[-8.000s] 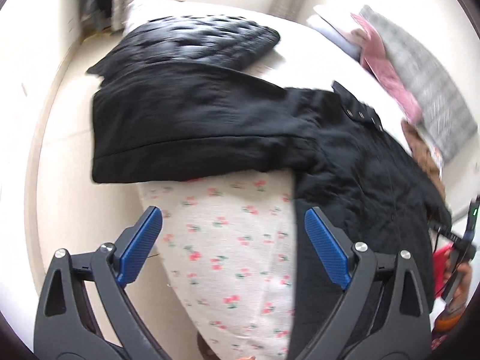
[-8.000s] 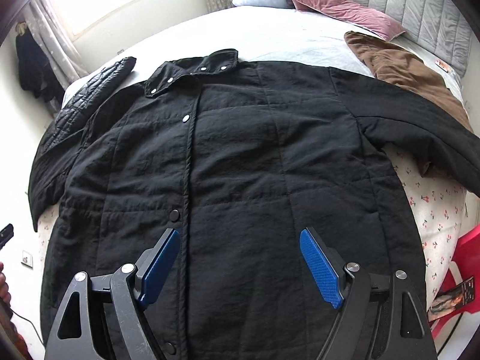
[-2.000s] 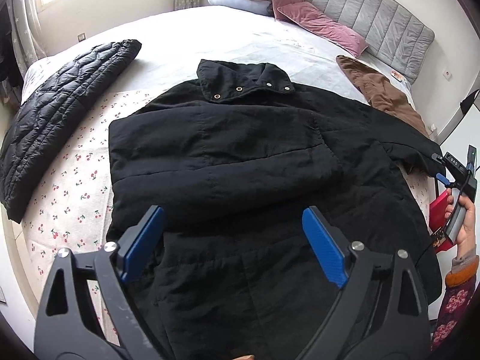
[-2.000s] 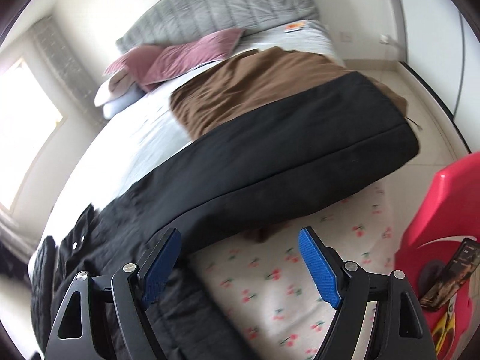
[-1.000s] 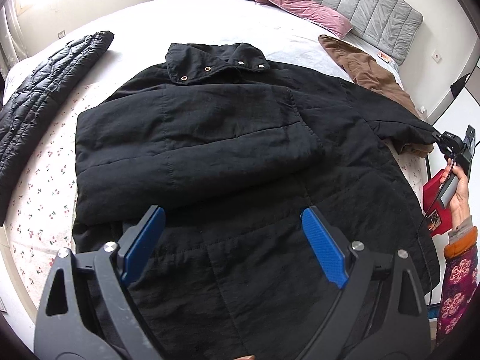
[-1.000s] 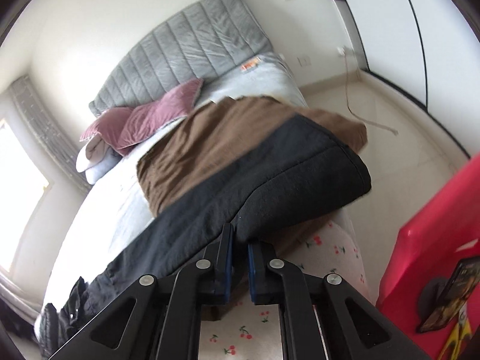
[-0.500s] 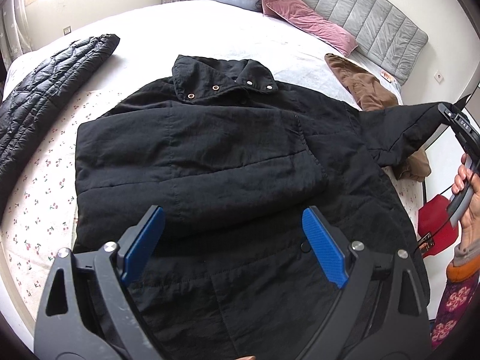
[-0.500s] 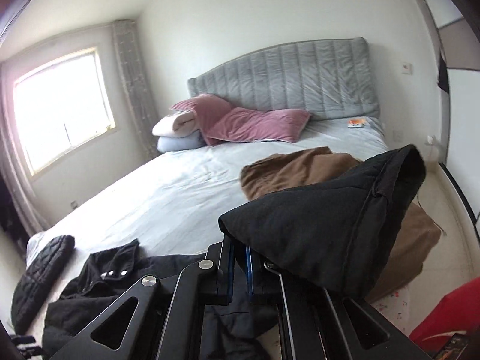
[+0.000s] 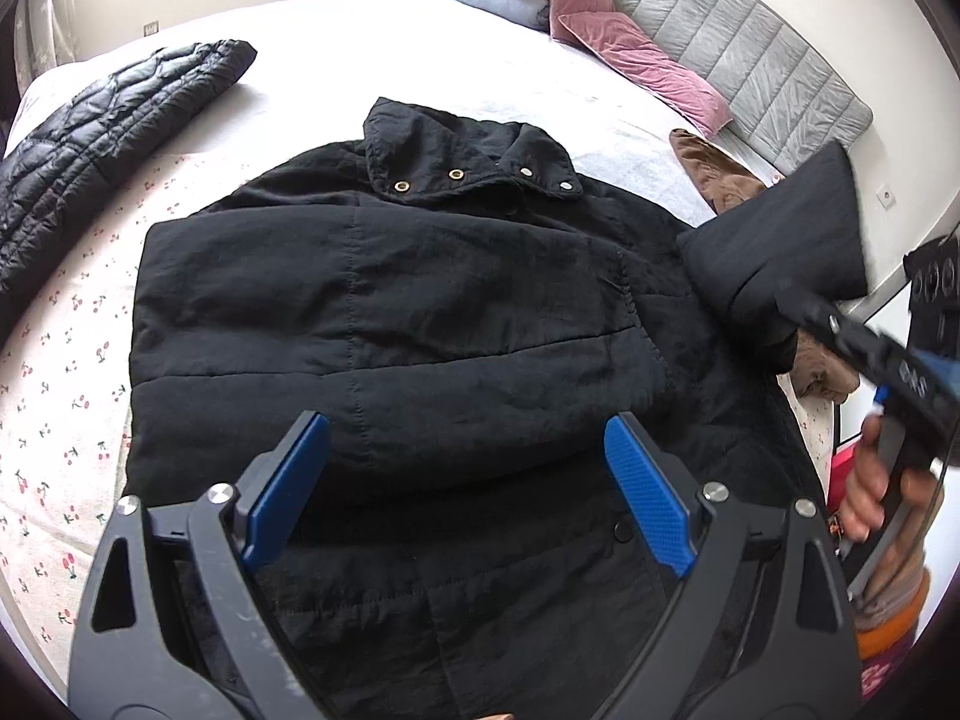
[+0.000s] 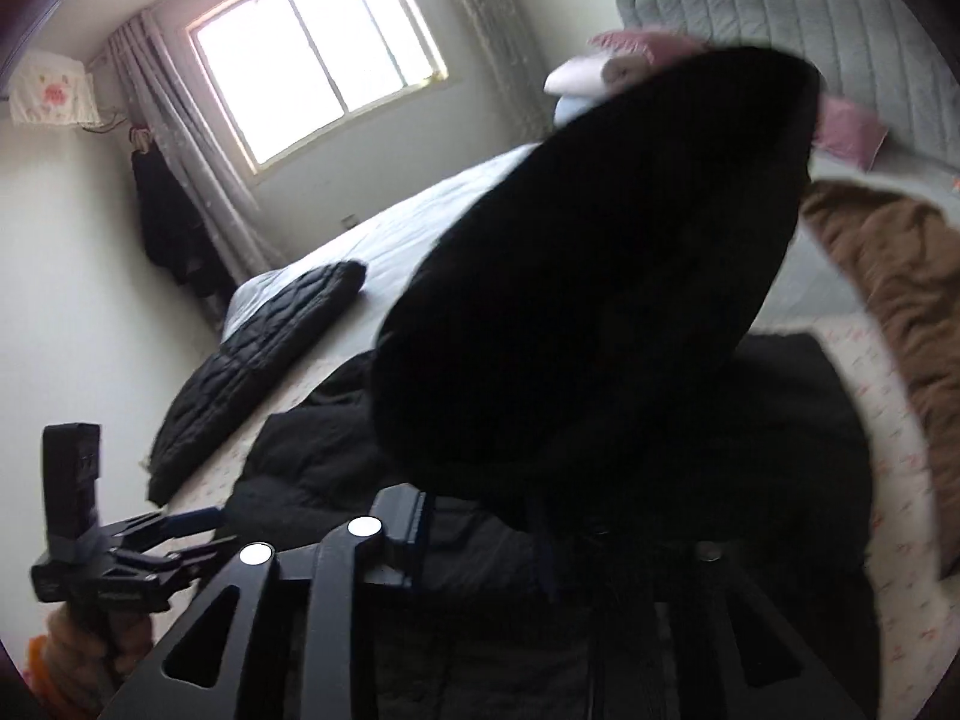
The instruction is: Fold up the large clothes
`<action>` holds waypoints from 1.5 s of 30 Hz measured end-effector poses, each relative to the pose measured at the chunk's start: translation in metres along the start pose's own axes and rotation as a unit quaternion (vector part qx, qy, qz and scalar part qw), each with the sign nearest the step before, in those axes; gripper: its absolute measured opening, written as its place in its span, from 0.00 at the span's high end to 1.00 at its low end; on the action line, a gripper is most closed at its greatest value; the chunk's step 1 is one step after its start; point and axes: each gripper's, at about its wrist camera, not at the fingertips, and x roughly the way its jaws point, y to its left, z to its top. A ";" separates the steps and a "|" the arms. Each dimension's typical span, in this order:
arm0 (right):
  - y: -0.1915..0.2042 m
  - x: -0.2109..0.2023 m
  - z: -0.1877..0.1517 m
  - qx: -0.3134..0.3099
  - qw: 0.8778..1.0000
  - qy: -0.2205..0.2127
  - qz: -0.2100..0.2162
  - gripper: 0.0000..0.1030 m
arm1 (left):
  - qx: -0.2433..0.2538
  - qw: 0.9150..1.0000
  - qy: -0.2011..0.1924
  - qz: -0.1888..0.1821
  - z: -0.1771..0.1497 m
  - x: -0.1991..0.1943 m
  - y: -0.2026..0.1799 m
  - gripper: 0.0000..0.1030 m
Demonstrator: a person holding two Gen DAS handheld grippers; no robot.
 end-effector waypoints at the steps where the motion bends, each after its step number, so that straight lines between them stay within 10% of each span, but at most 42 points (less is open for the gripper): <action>1: -0.003 -0.001 -0.004 0.004 1.000 -0.002 0.002 0.49 | -0.004 1.000 0.002 0.000 0.001 0.002 0.002 0.10; 15: -0.118 -0.052 -0.045 0.148 0.981 -0.082 -0.096 0.48 | -0.058 0.994 0.072 -0.051 0.035 0.103 -0.033 0.14; 16: -0.128 -0.055 -0.047 0.156 0.979 -0.082 -0.103 0.48 | -0.060 0.994 0.076 -0.049 0.035 0.110 -0.036 0.22; 19: -0.160 -0.073 -0.054 0.186 0.970 -0.100 -0.120 0.48 | -0.037 0.997 0.059 -0.039 0.035 0.115 -0.052 0.85; 21: -0.178 -0.082 -0.057 0.209 0.964 -0.105 -0.123 0.48 | -0.036 0.999 0.001 -0.018 0.039 0.091 -0.058 0.88; 24: -0.196 -0.086 -0.058 0.230 0.957 -0.114 -0.132 0.48 | -0.024 0.995 -0.064 0.070 0.047 0.066 -0.057 0.89; 27: -0.201 -0.081 -0.056 0.231 0.956 -0.114 -0.142 0.48 | -0.010 0.985 -0.042 0.166 0.055 0.073 -0.049 0.86; 34: -0.153 -0.056 -0.035 0.131 0.973 -0.096 -0.165 0.50 | 0.042 0.994 -0.098 0.034 0.026 0.049 -0.070 0.49; 40: -0.130 -0.013 -0.042 0.051 0.977 -0.041 -0.203 0.50 | 0.104 0.993 -0.033 0.046 0.002 0.104 -0.093 0.49; 45: -0.149 0.018 -0.061 0.042 0.972 0.024 -0.229 0.52 | 0.123 0.989 -0.063 0.045 -0.012 0.111 -0.089 0.44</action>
